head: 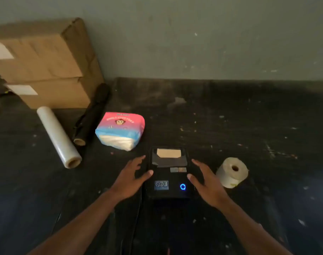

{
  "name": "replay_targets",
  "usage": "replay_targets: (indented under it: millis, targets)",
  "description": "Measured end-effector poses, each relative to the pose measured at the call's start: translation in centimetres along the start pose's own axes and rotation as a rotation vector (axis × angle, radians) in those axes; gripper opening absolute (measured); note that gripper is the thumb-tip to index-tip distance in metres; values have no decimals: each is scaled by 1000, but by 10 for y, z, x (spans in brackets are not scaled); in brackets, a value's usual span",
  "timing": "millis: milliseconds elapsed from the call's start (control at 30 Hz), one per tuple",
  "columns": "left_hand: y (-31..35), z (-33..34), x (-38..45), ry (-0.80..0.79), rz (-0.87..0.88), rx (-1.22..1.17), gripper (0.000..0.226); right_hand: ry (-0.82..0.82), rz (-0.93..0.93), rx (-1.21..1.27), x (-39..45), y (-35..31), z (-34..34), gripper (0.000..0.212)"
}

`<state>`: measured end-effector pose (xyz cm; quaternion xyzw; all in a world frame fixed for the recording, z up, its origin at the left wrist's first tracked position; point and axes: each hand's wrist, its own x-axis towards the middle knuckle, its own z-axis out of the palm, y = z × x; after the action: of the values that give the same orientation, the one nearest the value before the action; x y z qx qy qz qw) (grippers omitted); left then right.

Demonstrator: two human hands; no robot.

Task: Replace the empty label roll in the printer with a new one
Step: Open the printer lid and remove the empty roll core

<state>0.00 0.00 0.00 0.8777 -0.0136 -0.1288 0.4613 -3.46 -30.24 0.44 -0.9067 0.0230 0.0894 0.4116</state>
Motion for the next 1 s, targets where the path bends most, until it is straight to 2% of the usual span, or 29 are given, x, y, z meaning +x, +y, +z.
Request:
replay_targets:
  millis: [167,233,333,467,667,800,1000]
  targets:
    - [-37,45,-34,-102,-111,-131,94,-104,196,223,-36,27,37,87]
    - [-44,56,-41,-73,-127,-111,100,-85,239,261,-41,30,45,91]
    - [-45,65,-48,7,-138,-89,95,-43,265,276,-42,30,51,85]
    - [-47,73,-54,9,-157,-162,94,-18,263,310,-42,32,56,86]
    - [-48,77,-55,64,-177,-82,91,14,271,264,-43,34,60,85]
    - [-50,75,-53,113,-141,-28,88,46,261,227,-43,36,61,85]
    - [-43,72,-53,103,-85,-26,86,80,237,279,-40,34,62,89]
